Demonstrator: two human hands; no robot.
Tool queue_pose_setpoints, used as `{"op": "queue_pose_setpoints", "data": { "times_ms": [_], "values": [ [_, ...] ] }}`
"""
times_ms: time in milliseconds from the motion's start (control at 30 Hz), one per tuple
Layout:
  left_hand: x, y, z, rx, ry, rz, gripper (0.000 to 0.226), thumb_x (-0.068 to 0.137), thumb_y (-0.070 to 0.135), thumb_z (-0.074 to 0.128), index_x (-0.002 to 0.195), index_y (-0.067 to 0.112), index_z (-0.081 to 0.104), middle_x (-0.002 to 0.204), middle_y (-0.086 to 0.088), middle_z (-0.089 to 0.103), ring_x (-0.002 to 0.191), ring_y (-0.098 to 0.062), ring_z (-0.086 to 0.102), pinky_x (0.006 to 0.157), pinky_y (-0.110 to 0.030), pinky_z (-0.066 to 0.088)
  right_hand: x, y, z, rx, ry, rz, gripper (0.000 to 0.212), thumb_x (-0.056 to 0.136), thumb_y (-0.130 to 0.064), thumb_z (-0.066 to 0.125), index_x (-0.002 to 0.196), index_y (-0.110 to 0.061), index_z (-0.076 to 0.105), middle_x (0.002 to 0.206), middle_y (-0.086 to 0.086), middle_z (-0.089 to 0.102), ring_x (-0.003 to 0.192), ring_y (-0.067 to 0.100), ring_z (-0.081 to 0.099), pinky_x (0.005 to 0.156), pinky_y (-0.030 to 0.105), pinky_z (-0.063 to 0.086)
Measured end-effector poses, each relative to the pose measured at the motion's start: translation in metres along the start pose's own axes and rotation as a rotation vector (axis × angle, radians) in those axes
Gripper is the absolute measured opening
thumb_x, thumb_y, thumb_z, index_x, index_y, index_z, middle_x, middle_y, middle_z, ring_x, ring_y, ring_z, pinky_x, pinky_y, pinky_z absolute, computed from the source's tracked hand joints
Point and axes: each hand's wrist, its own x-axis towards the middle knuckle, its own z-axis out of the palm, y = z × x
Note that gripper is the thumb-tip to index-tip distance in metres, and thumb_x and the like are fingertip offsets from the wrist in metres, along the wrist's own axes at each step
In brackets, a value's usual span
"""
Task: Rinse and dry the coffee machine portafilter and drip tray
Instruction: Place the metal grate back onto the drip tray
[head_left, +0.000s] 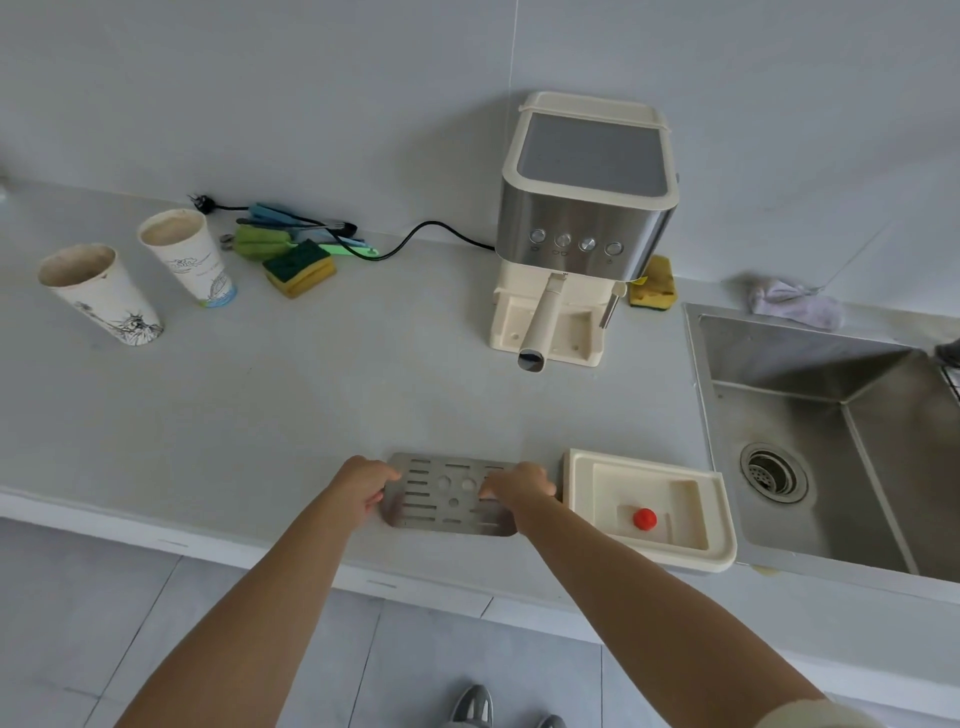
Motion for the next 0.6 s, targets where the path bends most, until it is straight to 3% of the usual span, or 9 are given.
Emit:
{"op": "queue_pose_setpoints", "data": {
  "times_ms": [33, 100, 167, 233, 267, 333, 400, 500, 600],
  "values": [
    [0.002, -0.001, -0.002, 0.01, -0.009, 0.016, 0.032, 0.087, 0.005, 0.057, 0.115, -0.009, 0.053, 0.074, -0.01, 0.051, 0.062, -0.017, 0.044, 0.052, -0.023, 0.032, 0.002, 0.001, 0.001, -0.002, 0.004, -0.012, 0.079, 0.073, -0.031, 0.073, 0.135, -0.001, 0.034, 0.132, 0.015, 0.042, 0.121, 0.029, 0.043, 0.1, 0.033, 0.04],
    [0.004, -0.001, -0.005, 0.067, 0.0, 0.049, 0.037, 0.086, 0.005, 0.06, 0.12, -0.01, 0.054, 0.102, -0.021, 0.062, 0.084, -0.027, 0.057, 0.068, -0.029, 0.043, 0.003, 0.003, 0.003, 0.003, 0.003, -0.037, 0.08, 0.071, -0.028, 0.076, 0.134, 0.0, 0.034, 0.132, 0.017, 0.042, 0.122, 0.031, 0.042, 0.102, 0.038, 0.041],
    [0.004, -0.001, -0.006, 0.104, 0.029, 0.086, 0.034, 0.085, 0.002, 0.061, 0.115, -0.013, 0.056, 0.122, -0.029, 0.057, 0.106, -0.033, 0.057, 0.081, -0.035, 0.042, 0.004, 0.004, 0.005, 0.026, 0.0, -0.047, 0.079, 0.068, -0.027, 0.079, 0.13, -0.001, 0.038, 0.129, 0.019, 0.045, 0.12, 0.032, 0.045, 0.101, 0.042, 0.043],
    [0.002, -0.001, -0.007, 0.128, 0.033, 0.119, 0.02, 0.085, -0.001, 0.06, 0.101, -0.014, 0.062, 0.114, -0.032, 0.06, 0.088, -0.028, 0.057, 0.069, -0.03, 0.037, 0.002, 0.004, 0.004, 0.042, -0.009, -0.057, 0.073, 0.066, -0.027, 0.081, 0.125, -0.003, 0.045, 0.126, 0.018, 0.051, 0.116, 0.032, 0.05, 0.097, 0.04, 0.046],
    [0.0, -0.001, -0.008, 0.133, 0.032, 0.133, 0.01, 0.085, -0.001, 0.059, 0.086, -0.01, 0.064, 0.1, -0.03, 0.062, 0.075, -0.023, 0.051, 0.062, -0.027, 0.034, 0.001, 0.004, 0.002, 0.054, -0.011, -0.063, 0.07, 0.066, -0.027, 0.081, 0.123, -0.003, 0.048, 0.124, 0.018, 0.053, 0.114, 0.032, 0.052, 0.094, 0.038, 0.048],
    [-0.003, -0.001, -0.008, 0.129, 0.017, 0.14, 0.022, 0.085, 0.0, 0.059, 0.064, 0.004, 0.055, 0.073, -0.013, 0.056, 0.058, -0.017, 0.041, 0.053, -0.024, 0.029, 0.0, 0.006, -0.003, 0.122, -0.021, -0.076, 0.064, 0.066, -0.021, 0.081, 0.119, -0.001, 0.051, 0.122, 0.018, 0.054, 0.108, 0.032, 0.056, 0.081, 0.034, 0.05],
    [-0.007, 0.0, -0.007, 0.093, 0.017, 0.15, 0.025, 0.085, 0.0, 0.06, 0.062, 0.008, 0.052, 0.065, -0.004, 0.049, 0.055, -0.015, 0.039, 0.048, -0.021, 0.031, -0.005, 0.008, -0.007, 0.217, -0.047, -0.1, 0.059, 0.066, -0.012, 0.081, 0.115, 0.001, 0.051, 0.12, 0.019, 0.054, 0.1, 0.033, 0.06, 0.066, 0.032, 0.053],
    [-0.017, 0.005, -0.009, 0.075, 0.019, 0.195, 0.021, 0.085, -0.003, 0.058, 0.066, 0.006, 0.053, 0.063, -0.004, 0.049, 0.055, -0.015, 0.04, 0.032, -0.009, 0.03, -0.016, 0.011, -0.017, 0.253, -0.025, -0.199, 0.061, 0.064, -0.012, 0.081, 0.113, 0.001, 0.047, 0.118, 0.017, 0.051, 0.091, 0.032, 0.062, 0.059, 0.038, 0.058],
    [-0.027, 0.012, -0.009, 0.095, 0.007, 0.271, 0.017, 0.085, -0.003, 0.058, 0.07, 0.005, 0.055, 0.062, -0.004, 0.048, 0.055, -0.013, 0.039, 0.03, -0.007, 0.025, -0.029, 0.015, -0.036, 0.223, 0.02, -0.337, 0.057, 0.07, -0.014, 0.077, 0.115, 0.0, 0.044, 0.116, 0.012, 0.046, 0.095, 0.024, 0.053, 0.042, 0.019, 0.041]
  ]
}}
